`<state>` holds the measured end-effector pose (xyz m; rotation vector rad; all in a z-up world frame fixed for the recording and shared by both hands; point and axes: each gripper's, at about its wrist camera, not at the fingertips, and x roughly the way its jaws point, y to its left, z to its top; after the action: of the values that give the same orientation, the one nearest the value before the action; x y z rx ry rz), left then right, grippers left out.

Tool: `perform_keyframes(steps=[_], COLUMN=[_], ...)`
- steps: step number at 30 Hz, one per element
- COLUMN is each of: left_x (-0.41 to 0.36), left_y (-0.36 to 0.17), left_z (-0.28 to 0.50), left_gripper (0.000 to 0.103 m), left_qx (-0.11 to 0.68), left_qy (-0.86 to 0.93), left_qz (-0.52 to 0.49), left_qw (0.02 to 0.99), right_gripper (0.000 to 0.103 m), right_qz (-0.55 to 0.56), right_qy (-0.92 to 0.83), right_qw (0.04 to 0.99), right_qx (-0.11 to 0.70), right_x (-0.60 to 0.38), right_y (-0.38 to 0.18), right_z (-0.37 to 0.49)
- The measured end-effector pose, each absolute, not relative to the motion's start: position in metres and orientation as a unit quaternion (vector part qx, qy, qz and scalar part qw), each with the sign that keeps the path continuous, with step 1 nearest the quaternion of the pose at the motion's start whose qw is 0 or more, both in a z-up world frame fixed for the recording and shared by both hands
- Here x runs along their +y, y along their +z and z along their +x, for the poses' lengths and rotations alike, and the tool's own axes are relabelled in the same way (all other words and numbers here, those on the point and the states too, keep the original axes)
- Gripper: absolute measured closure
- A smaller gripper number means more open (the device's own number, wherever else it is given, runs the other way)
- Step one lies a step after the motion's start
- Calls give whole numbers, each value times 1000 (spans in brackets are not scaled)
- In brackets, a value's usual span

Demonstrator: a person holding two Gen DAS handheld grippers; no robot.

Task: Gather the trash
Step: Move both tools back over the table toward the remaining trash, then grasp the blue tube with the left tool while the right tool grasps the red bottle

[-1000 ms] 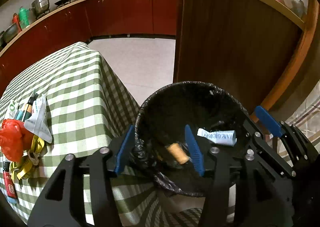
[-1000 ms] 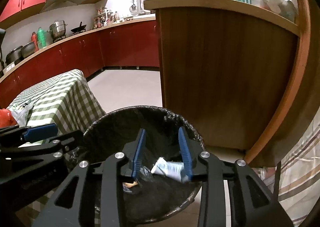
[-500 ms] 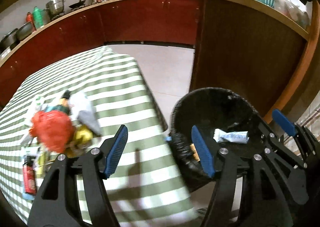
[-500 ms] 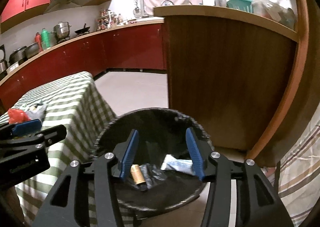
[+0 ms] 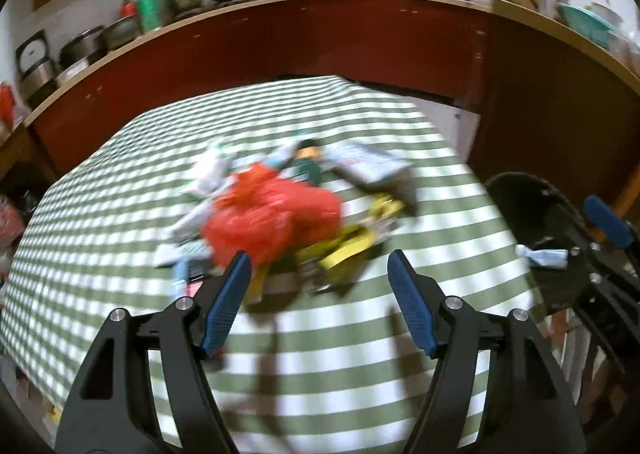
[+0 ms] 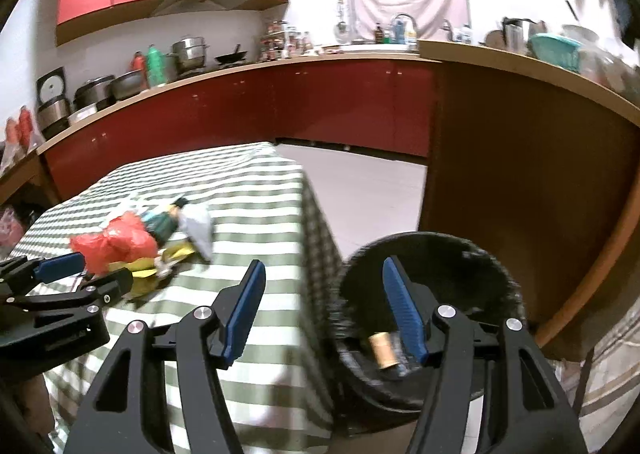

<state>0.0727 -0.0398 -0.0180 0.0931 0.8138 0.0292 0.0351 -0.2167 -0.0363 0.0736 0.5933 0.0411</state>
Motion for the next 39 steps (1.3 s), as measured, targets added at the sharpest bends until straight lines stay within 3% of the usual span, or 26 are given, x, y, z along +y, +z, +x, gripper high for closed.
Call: perform_keyframes(steps=[23,36,39], left_x=[73,89,88], left_y=[-34,-35,-35], left_z=[28,21,25], left_gripper=[26,26,34], left_qx=[409,406,406], left_qy=[59,47,37], left_qz=[-3,-20,-26], left_qw=[911,913,913], right_gripper=[43,43,43], right_qz=[-3,-4,-6], right_qy=[85,94,96], right_qw=[946,942,942], right_qx=[314,321,320], right_x=[-115,-102,-99], right_y=[-38,-41,-40], right_z=[25,26,24])
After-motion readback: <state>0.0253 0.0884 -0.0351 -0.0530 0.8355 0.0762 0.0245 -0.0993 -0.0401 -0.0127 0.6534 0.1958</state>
